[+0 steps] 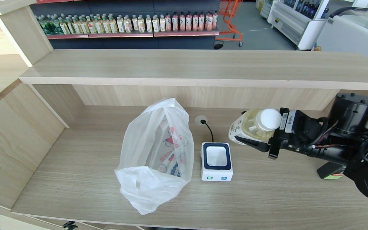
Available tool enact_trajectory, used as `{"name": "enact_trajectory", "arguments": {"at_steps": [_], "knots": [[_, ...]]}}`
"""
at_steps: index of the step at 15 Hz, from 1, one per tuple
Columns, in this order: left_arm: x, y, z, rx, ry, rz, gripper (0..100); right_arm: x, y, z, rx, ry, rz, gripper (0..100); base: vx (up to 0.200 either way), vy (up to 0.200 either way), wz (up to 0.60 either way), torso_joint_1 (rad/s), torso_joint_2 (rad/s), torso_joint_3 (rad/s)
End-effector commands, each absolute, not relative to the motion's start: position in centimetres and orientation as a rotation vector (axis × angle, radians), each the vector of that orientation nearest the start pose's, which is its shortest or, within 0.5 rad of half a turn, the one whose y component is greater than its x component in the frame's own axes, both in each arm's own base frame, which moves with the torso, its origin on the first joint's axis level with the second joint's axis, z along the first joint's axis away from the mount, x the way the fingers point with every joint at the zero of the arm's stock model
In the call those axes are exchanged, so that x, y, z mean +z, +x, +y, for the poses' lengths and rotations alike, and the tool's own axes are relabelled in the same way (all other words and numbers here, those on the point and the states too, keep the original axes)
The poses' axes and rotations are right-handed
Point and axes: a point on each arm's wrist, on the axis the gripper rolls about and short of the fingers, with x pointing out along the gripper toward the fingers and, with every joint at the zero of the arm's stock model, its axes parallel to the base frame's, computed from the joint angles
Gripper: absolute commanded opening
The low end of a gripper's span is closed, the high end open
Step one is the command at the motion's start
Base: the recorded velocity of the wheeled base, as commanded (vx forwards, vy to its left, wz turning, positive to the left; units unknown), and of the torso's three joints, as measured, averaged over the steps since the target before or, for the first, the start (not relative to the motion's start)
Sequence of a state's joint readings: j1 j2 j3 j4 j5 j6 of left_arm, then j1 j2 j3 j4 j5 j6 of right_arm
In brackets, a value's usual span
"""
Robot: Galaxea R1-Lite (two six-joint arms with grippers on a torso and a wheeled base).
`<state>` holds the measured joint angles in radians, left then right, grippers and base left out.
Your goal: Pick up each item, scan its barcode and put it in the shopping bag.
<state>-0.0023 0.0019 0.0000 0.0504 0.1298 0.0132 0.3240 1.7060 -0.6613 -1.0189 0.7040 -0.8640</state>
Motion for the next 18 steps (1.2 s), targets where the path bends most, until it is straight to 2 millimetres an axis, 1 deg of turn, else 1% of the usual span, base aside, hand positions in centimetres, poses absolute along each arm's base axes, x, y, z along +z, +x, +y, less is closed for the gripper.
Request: {"name": "enact_trajectory", "arguments": {"at_steps": [1,4,6,7,8,9,11,12,15,17,18], "knots": [[7.0,-2.3,0.3,0.128,0.017,0.053,100,18.1,27.0,10.6,0.973,-0.779,-0.420,0,0.000,0.200,0.00,0.007,0.01,0.002],[7.0,-2.3,0.3,0.128,0.017,0.053,100,16.6,26.7,9.8,0.949,-0.772,-0.339,0,0.000,0.000,0.00,0.000,0.00,0.000],[7.0,-2.3,0.3,0.128,0.017,0.053,100,15.2,26.4,8.2,0.922,-0.761,-0.259,0,0.000,0.000,0.00,0.000,0.00,0.000],[7.0,-2.3,0.3,0.128,0.017,0.053,100,14.8,26.2,7.5,0.911,-0.751,-0.231,0,0.000,0.000,0.00,0.000,0.00,0.000],[7.0,-2.3,0.3,0.128,0.017,0.053,100,14.5,26.3,6.8,0.897,-0.746,-0.210,0,0.000,0.000,0.00,0.000,0.00,0.000],[7.0,-2.3,0.3,0.128,0.017,0.053,100,14.4,26.5,6.6,0.896,-0.742,-0.206,0,0.000,0.000,0.00,0.000,0.00,0.000],[7.0,-2.3,0.3,0.128,0.017,0.053,100,13.6,26.8,6.6,0.937,-0.732,-0.197,0,0.000,0.000,0.00,0.000,0.00,0.000],[7.0,-2.3,0.3,0.128,0.017,0.053,100,13.5,26.9,6.8,0.948,-0.730,-0.200,0,0.000,0.000,0.00,0.000,0.00,0.000],[7.0,-2.3,0.3,0.128,0.017,0.053,100,13.1,28.0,7.6,1.001,-0.729,-0.226,0,0.000,0.000,0.00,0.000,0.00,0.000],[7.0,-2.3,0.3,0.128,0.017,0.053,100,12.8,29.9,8.2,1.042,-0.791,-0.303,0,0.000,0.000,0.00,0.000,0.00,0.000],[7.0,-2.3,0.3,0.128,0.017,0.053,100,12.4,30.6,8.4,1.056,-0.807,-0.319,0,0.000,0.000,0.00,0.000,0.00,0.000]]}}
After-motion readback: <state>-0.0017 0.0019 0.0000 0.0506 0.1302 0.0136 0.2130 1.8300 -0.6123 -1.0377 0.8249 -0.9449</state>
